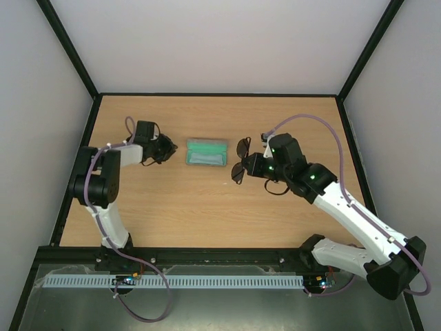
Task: Organize the sunglasses
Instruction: Adjust the sunglasses case at the center of the board.
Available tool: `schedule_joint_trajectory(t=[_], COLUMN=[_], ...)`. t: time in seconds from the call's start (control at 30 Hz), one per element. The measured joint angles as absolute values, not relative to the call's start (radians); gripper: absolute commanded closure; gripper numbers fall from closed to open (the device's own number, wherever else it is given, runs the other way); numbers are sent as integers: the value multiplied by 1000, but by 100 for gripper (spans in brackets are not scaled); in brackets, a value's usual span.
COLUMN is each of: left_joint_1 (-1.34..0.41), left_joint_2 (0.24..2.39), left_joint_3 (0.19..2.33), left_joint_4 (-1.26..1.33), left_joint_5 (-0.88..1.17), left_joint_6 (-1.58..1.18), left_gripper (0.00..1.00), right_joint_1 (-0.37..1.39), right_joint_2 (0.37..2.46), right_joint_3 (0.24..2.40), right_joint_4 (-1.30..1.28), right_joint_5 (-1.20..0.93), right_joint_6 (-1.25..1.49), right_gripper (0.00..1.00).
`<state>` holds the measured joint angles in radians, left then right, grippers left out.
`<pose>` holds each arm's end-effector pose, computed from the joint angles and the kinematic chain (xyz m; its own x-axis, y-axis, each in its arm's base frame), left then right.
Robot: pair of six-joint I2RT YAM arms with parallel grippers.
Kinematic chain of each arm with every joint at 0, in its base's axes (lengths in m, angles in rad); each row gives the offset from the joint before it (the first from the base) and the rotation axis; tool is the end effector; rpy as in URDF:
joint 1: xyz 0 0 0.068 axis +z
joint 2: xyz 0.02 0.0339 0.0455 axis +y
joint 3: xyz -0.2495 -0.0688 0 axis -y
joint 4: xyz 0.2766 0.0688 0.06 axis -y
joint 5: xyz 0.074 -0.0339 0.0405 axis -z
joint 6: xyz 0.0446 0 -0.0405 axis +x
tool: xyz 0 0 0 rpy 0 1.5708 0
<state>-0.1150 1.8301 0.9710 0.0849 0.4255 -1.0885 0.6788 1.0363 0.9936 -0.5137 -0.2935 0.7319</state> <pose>0.3873 -0.0633 0.1043 -0.6745 -0.7344 -0.0759 -0.4308 0.4750 -0.7673 0.2027 0.1801 0.3147 -0.8352 0.1481 -0.5296 -0.3146 0.6611 0.6811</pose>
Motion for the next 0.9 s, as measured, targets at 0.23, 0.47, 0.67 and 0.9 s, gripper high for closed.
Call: schedule_joint_trajectory(t=[0.23,0.47,0.67,0.9], left_joint_1=[-200,-264,-318,-368], left_joint_2=[1952,2040,2151,2251], left_joint_3=[1023,1116,1280,1436], left_joint_4=[133,171,156,139], left_joint_5=[440,450,449,451], left_joint_6=[-1114,-1140,-1146,-1157], left_gripper=[90,90,90,90], right_joint_1=[617,566,521,510], right_joint_2=[1081,1087,1084,1069], right_joint_3=[1007,1007,1007,1007], right_joint_4=[-521,-540,-566,-599], right_joint_5=[-342,-369,-378,-377], right_joint_6=[696,665,632,613], right_gripper=[99,99,99,99])
